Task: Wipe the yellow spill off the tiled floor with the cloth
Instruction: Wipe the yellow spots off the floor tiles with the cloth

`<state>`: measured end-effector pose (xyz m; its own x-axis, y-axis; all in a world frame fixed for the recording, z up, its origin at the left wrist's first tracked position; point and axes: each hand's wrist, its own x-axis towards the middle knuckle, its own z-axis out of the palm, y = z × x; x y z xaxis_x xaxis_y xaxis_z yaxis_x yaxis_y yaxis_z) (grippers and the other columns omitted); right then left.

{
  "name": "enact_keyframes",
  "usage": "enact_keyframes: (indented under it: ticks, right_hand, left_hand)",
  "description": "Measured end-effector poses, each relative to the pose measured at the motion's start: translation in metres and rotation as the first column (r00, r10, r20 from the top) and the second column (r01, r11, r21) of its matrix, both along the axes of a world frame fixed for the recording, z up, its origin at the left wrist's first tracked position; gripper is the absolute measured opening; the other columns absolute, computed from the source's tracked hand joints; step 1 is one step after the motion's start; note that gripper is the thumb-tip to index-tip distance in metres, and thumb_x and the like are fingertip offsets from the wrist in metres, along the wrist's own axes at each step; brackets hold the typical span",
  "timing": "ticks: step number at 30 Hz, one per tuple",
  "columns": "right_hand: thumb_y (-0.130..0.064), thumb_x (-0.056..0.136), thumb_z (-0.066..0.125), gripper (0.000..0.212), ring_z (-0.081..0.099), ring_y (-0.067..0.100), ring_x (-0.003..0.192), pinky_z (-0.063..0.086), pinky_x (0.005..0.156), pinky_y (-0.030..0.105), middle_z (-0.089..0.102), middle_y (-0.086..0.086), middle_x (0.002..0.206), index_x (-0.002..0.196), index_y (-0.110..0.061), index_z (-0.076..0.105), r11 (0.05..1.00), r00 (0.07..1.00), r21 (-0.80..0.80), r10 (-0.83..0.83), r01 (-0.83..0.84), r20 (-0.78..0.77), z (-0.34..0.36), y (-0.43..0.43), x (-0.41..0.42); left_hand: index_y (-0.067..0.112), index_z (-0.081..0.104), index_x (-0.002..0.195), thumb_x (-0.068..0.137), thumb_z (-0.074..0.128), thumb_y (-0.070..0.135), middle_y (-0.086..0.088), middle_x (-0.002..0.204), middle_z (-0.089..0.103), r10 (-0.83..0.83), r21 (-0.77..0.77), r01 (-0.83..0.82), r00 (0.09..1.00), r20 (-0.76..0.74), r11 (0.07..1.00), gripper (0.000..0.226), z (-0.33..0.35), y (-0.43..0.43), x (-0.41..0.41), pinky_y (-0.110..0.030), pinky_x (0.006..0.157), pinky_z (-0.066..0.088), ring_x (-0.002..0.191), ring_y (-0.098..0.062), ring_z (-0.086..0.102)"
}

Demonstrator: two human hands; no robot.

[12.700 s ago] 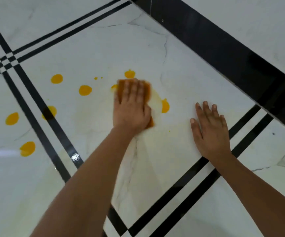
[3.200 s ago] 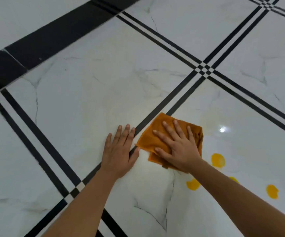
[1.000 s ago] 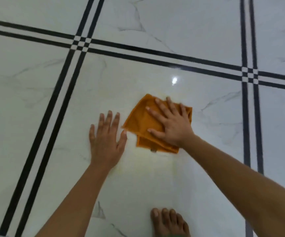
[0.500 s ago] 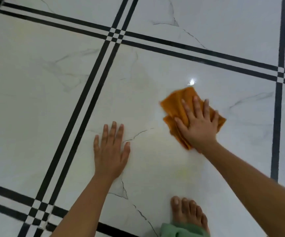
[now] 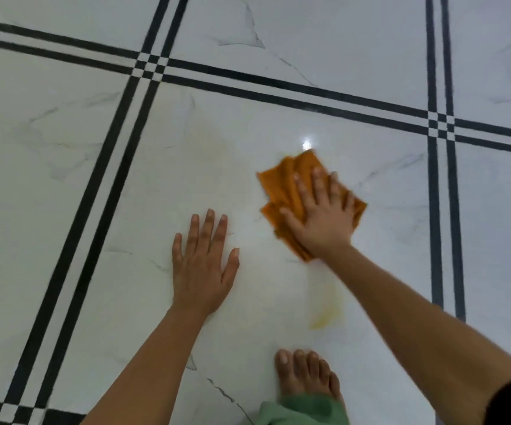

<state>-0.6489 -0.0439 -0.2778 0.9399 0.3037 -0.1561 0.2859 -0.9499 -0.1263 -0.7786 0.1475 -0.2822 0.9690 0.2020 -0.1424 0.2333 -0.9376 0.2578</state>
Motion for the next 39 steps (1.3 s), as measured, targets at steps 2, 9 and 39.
enact_keyframes:
  ticks: [2, 9, 39]
  right_hand:
    - [-0.067, 0.085, 0.024, 0.066, 0.016, 0.031, 0.143, 0.018, 0.108, 0.059, 0.020, 0.000, 0.155, 0.145, -0.040, 0.023, 0.947, 0.947, 0.032, 0.319, -0.320, 0.031, -0.004, -0.008, -0.037]
    - [-0.072, 0.085, 0.010, 0.067, 0.001, 0.026, 0.145, 0.005, 0.111, 0.056, 0.004, -0.006, 0.158, 0.146, -0.044, 0.005, 0.999, 1.000, 0.028, 0.017, -0.017, 0.015, -0.002, -0.006, 0.051]
    - [-0.069, 0.088, 0.017, 0.064, -0.010, 0.025, 0.144, -0.005, 0.112, 0.058, -0.005, -0.008, 0.158, 0.145, -0.046, -0.002, 0.744, 0.745, 0.063, 0.667, -0.665, -0.008, -0.007, 0.239, 0.022]
  left_hand:
    - [0.020, 0.025, 0.145, 0.091, 0.020, 0.048, -0.005, 0.153, 0.023, 0.013, -0.002, -0.013, 1.000, -0.007, 1.000, 0.061, 0.001, -0.005, 0.012, -0.049, 0.110, 0.015, 0.141, -0.026, 0.020]
    - [0.022, 0.018, 0.147, 0.090, 0.014, 0.050, -0.002, 0.155, 0.015, 0.124, 0.022, -0.125, 0.992, 0.015, 0.992, 0.064, -0.003, 0.030, 0.026, -0.048, 0.112, 0.008, 0.143, -0.021, 0.009]
    - [0.020, 0.021, 0.146, 0.088, 0.009, 0.055, -0.008, 0.154, 0.020, 0.390, 0.066, -0.392, 0.920, 0.049, 0.918, 0.069, 0.004, 0.193, 0.015, -0.051, 0.110, 0.012, 0.142, -0.029, 0.014]
